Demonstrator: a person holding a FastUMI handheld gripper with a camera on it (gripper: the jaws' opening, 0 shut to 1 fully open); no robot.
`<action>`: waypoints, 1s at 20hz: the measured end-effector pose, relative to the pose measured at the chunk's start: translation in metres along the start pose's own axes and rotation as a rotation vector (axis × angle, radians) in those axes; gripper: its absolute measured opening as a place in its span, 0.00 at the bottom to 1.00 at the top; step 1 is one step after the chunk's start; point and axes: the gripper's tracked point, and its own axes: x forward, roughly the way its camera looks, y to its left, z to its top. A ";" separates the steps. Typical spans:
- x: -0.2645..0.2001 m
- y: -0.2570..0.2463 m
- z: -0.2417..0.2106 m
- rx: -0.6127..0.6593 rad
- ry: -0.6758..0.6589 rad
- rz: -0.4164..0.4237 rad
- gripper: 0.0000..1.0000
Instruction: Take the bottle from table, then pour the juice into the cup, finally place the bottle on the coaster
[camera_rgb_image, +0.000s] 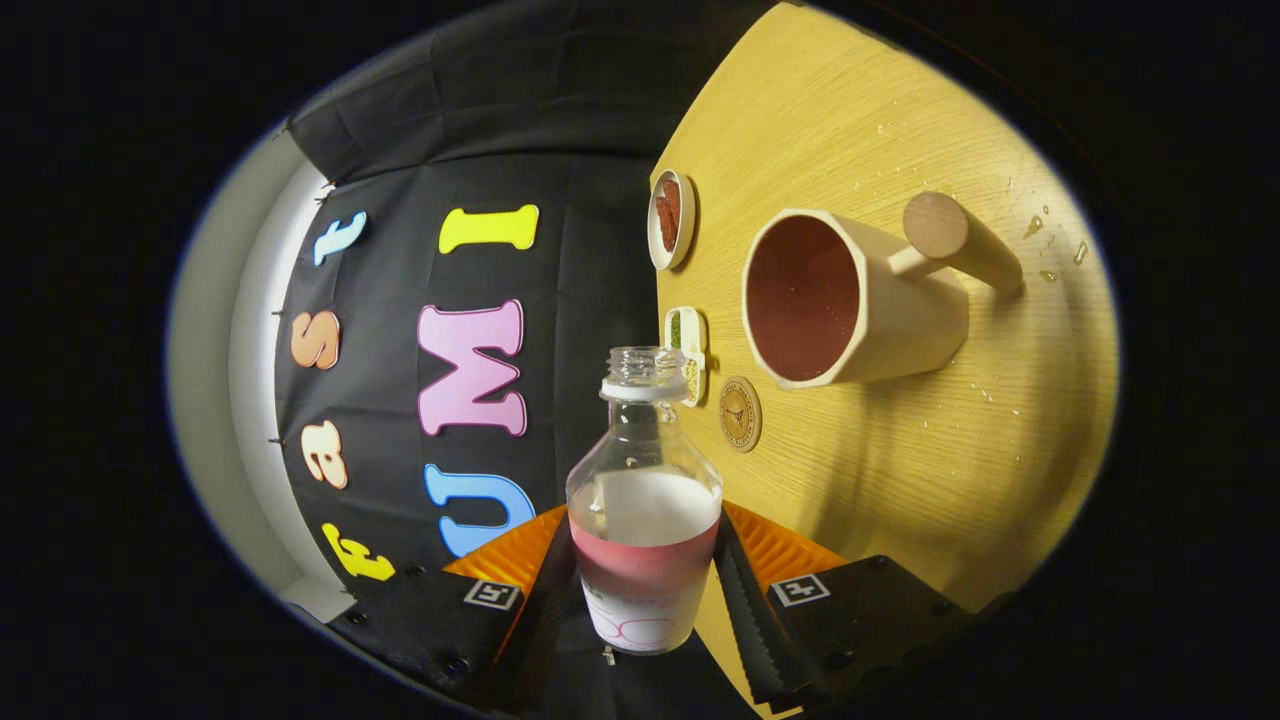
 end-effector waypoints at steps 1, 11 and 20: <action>0.000 -0.001 0.001 0.008 -0.002 -0.003 0.76; 0.006 -0.011 0.000 0.101 0.011 -0.019 0.76; 0.006 -0.016 0.003 0.191 0.003 -0.023 0.76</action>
